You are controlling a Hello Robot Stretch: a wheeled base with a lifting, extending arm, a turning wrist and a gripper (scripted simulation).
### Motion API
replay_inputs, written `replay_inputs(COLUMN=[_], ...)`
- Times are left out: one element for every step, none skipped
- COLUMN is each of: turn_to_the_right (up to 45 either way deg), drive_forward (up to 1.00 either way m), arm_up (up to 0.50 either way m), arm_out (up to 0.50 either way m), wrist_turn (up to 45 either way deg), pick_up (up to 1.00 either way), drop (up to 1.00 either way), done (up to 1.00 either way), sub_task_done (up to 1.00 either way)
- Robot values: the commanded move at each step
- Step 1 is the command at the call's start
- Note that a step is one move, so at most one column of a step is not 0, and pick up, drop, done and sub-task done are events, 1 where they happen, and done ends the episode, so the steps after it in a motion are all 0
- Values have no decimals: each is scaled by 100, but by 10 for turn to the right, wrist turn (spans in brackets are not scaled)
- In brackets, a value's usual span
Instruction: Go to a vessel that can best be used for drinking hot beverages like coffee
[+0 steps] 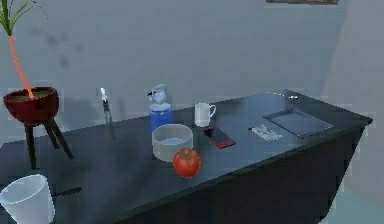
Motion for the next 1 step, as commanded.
replay_inputs(turn_to_the_right=[0], drive_forward=[0], arm_up=[0], arm_out=[0], wrist_turn=[0], pick_up=[0], drop=[0], done=[100], sub_task_done=[0])
